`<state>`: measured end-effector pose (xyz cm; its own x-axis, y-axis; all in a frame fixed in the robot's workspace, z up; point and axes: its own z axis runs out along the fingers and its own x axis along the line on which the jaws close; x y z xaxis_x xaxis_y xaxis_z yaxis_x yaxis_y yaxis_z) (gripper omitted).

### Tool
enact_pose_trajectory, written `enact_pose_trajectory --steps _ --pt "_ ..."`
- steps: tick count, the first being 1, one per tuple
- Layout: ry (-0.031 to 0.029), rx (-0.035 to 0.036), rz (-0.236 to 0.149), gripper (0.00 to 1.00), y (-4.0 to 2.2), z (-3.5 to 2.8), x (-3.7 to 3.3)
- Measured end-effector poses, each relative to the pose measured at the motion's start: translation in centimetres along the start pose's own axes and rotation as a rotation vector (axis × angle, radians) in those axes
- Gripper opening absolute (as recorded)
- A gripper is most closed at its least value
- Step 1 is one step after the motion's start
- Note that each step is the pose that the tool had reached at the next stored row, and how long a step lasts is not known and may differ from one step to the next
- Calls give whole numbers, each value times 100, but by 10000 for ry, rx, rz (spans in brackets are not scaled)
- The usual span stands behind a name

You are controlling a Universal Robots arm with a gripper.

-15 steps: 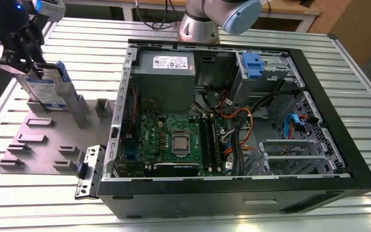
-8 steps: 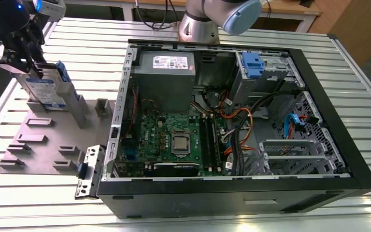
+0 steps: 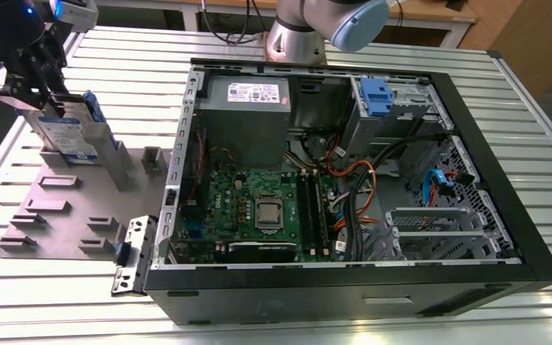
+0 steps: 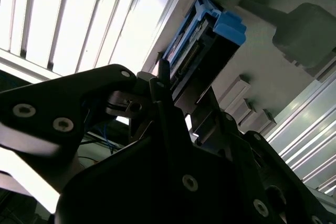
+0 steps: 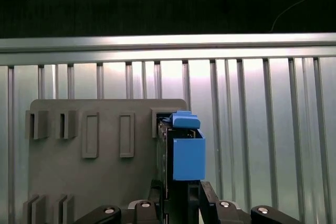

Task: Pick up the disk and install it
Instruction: 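Pick up the disk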

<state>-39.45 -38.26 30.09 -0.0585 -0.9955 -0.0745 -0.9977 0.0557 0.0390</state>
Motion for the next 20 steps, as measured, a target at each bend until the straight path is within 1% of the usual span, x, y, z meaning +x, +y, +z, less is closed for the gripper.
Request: enact_pose_trajectory --steps 2,3,20 --pt "41 4 2 42 0 1 0" --pt "47 3 1 42 0 0 0" --pt "51 2 1 42 0 1 -13"
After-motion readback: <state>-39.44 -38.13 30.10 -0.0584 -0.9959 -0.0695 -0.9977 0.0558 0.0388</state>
